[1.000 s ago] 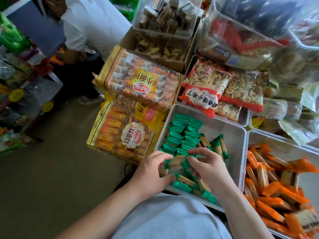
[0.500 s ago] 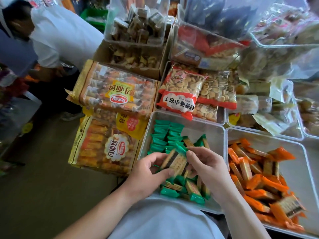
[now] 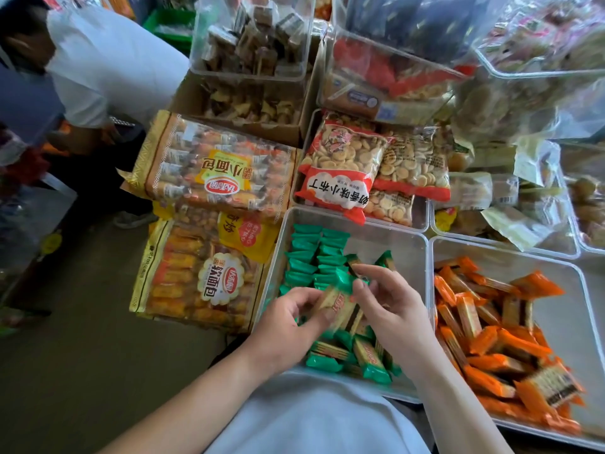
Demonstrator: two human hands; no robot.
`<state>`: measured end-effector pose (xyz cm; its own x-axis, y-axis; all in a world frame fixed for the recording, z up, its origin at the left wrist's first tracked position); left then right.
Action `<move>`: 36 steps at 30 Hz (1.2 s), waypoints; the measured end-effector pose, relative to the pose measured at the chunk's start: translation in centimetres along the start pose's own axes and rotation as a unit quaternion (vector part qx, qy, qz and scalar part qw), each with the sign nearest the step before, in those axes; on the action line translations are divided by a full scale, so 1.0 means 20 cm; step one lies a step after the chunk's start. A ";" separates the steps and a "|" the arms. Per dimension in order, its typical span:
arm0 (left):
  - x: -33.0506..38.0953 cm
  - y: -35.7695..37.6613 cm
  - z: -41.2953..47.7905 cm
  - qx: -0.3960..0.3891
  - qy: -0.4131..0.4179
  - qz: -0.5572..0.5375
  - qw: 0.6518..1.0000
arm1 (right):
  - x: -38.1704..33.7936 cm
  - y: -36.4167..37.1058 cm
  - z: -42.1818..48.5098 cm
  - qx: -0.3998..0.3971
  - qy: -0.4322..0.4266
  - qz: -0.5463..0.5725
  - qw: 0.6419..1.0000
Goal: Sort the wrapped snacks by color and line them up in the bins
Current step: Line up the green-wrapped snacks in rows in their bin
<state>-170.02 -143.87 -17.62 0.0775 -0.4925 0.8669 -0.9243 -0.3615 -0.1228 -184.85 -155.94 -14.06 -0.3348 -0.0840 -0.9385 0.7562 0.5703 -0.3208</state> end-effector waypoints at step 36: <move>-0.03 0.02 0.04 -0.080 -0.078 0.318 0.942 | 0.20 -0.19 -0.16 0.115 0.128 0.050 0.984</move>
<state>-170.06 -144.42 -18.61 -0.4674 -0.6839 0.5602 -0.8460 0.1622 -0.5079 -190.78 -155.76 -16.17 -0.3607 0.1880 -0.9135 0.8897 0.3633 -0.2765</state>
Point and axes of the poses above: each hand's wrist, its own z-axis towards the middle knuckle, its own y-axis out of the palm, x = y × z, the point moved 1 cm from there along z, towards the middle knuckle, and after that the axes turned 7 degrees about -y, right-handed, at the moved point
